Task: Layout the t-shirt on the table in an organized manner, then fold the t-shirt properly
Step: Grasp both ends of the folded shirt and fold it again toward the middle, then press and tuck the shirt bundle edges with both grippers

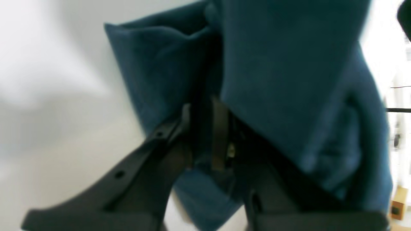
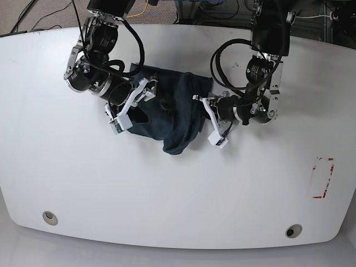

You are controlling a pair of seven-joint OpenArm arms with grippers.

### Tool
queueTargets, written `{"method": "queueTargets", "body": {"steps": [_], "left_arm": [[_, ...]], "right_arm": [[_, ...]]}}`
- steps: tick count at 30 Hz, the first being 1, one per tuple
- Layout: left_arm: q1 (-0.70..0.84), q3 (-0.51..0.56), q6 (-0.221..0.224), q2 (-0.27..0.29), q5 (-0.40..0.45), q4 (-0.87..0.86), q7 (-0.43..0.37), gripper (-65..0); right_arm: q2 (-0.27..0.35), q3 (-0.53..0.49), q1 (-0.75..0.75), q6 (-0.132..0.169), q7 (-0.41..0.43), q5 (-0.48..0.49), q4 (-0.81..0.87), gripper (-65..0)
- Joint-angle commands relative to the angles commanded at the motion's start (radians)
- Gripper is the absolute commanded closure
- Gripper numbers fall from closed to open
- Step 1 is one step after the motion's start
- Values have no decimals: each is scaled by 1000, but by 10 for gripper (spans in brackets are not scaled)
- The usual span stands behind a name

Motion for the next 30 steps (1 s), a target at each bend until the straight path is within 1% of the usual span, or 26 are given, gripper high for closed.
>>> {"method": "queueTargets", "body": {"steps": [2, 3, 4, 6, 10, 12, 13, 15, 17, 20, 22, 26, 27, 30], "left_arm": [[0, -18, -12, -2, 0, 11, 0, -82], [2, -31, -29, -2, 0, 15, 2, -101], [3, -37, -35, -2, 0, 15, 2, -111], [5, -66, -77, -2, 0, 23, 2, -168], [5, -112, -120, -26, 0, 71, 2, -228], [5, -132, -129, -43, 0, 97, 2, -232], [2, -172, -132, -68, 0, 127, 2, -232], [0, -219, -133, -92, 0, 146, 2, -232], [-9, -315, -133, -138, 0, 163, 2, -233], [-43, -388, -140, -187, 0, 161, 2, -233], [-58, -407, -140, -227, 0, 161, 2, -233], [-64, -413, -140, -307, -2, 169, 2, -233], [-64, -413, -140, -318, -2, 170, 2, -233], [-61, -414, -147, -327, -2, 170, 2, -233]], "right_arm": [[0, -2, -2, 0, 0, -2, -2, -568], [2, -2, -3, 0, 0, -2, -3, -568], [5, -2, -3, 0, 0, -2, -3, -568], [18, -2, -3, 0, 0, -2, -6, -568], [20, -3, -5, 0, 0, -2, -8, -568], [20, -3, -5, 0, 0, -3, -8, -568], [20, -3, -5, 0, 0, -3, -11, -568], [21, -3, -5, 0, 0, -3, -20, -568], [23, -3, -5, 0, 2, -3, -48, -568], [20, -5, -5, 0, 3, -3, -81, -568], [18, -28, -5, 0, 6, -3, -100, -568], [18, -120, -9, 0, 41, -2, -118, -568], [18, -138, -9, 0, 51, -2, -121, -568], [18, -190, -14, 0, 78, -2, -124, -568]]}}
